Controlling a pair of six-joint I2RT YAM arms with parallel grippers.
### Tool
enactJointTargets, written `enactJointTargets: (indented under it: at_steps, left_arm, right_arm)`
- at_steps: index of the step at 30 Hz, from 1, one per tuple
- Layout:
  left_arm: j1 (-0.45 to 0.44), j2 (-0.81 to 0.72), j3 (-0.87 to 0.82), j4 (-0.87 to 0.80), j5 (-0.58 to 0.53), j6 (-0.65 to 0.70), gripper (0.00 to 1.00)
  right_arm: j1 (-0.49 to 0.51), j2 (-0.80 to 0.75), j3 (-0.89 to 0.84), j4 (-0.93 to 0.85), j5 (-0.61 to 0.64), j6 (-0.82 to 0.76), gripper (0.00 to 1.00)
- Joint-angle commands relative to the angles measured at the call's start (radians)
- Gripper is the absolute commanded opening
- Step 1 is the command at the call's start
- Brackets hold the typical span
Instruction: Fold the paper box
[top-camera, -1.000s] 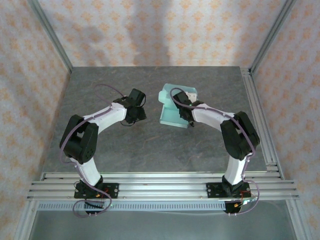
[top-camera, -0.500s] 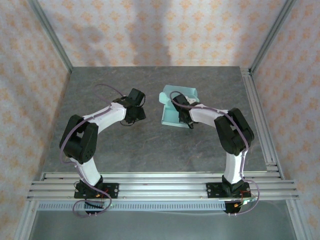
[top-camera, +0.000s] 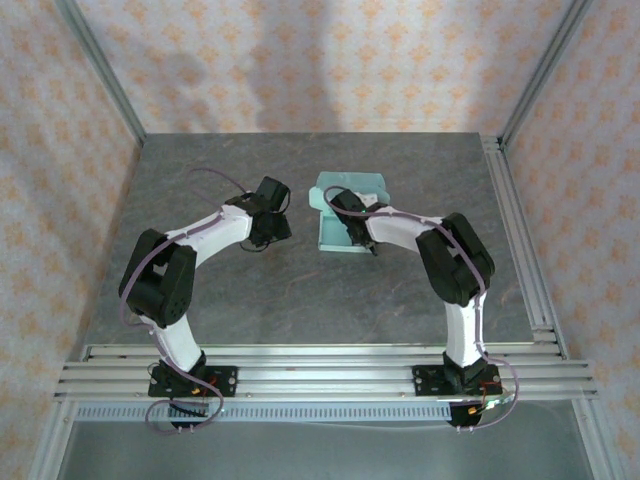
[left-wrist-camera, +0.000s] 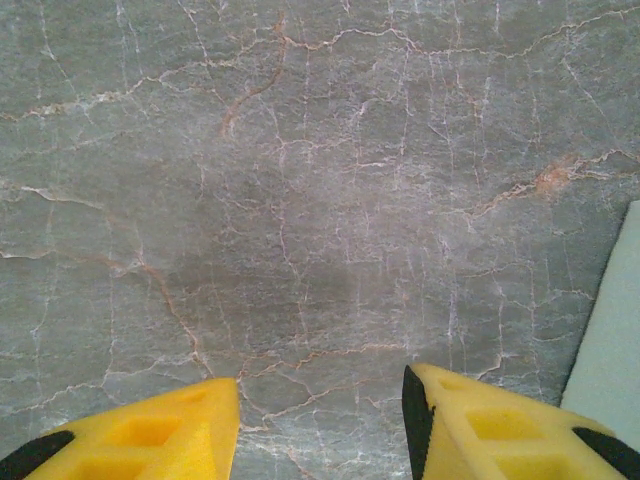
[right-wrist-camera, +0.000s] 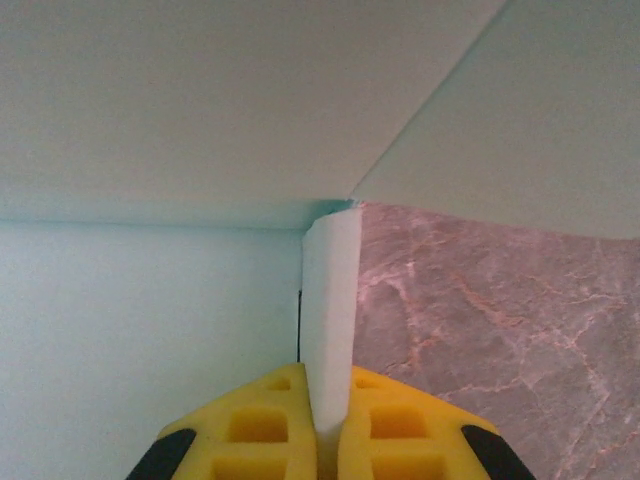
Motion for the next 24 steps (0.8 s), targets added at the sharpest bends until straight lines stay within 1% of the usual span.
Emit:
enactJointTargets:
  at_steps: [1, 3, 6, 10, 12, 13, 14, 15, 16, 17, 19, 21, 24]
  left_arm:
    - [0.014, -0.040, -0.015, 0.007, -0.010, 0.013, 0.48]
    - [0.014, -0.048, -0.020, 0.011, -0.013, 0.018, 0.48]
    - [0.016, -0.059, -0.017, 0.015, -0.023, 0.033, 0.49]
    - [0.020, -0.082, -0.014, 0.029, -0.024, 0.081, 0.54]
    - [0.028, -0.097, -0.009, 0.034, -0.023, 0.113, 0.60]
    - [0.036, -0.108, -0.009, 0.042, -0.014, 0.129, 0.64]
    - [0.046, -0.118, -0.012, 0.055, 0.001, 0.139, 0.71]
    - [0.063, -0.132, -0.019, 0.081, 0.042, 0.172, 0.82]
    - [0.080, -0.144, -0.029, 0.107, 0.086, 0.183, 0.89]
    - [0.105, -0.158, -0.040, 0.134, 0.128, 0.185, 0.92]
    - [0.145, -0.177, -0.051, 0.176, 0.195, 0.192, 0.96]
    - [0.171, -0.195, -0.049, 0.199, 0.249, 0.234, 0.99]
    - [0.175, -0.211, -0.008, 0.169, 0.264, 0.322, 1.00]
  right_arm:
    - [0.011, 0.001, -0.054, -0.024, -0.029, -0.074, 0.07]
    - [0.011, -0.023, -0.067, 0.000, -0.059, -0.085, 0.10]
    - [0.011, -0.079, -0.090, 0.048, -0.103, -0.113, 0.28]
    - [0.011, -0.202, -0.166, 0.148, -0.166, -0.180, 0.43]
    - [0.011, -0.286, -0.219, 0.197, -0.213, -0.235, 0.50]
    - [0.008, -0.330, -0.242, 0.211, -0.229, -0.255, 0.52]
    - [0.004, -0.367, -0.260, 0.220, -0.253, -0.272, 0.54]
    - [-0.006, -0.408, -0.277, 0.227, -0.285, -0.290, 0.56]
    - [-0.017, -0.444, -0.289, 0.232, -0.310, -0.303, 0.57]
    - [-0.032, -0.480, -0.301, 0.236, -0.341, -0.316, 0.58]
    - [-0.071, -0.536, -0.302, 0.227, -0.418, -0.336, 0.61]
    - [-0.121, -0.570, -0.280, 0.192, -0.505, -0.364, 0.63]
    - [-0.189, -0.564, -0.206, 0.095, -0.613, -0.441, 0.66]
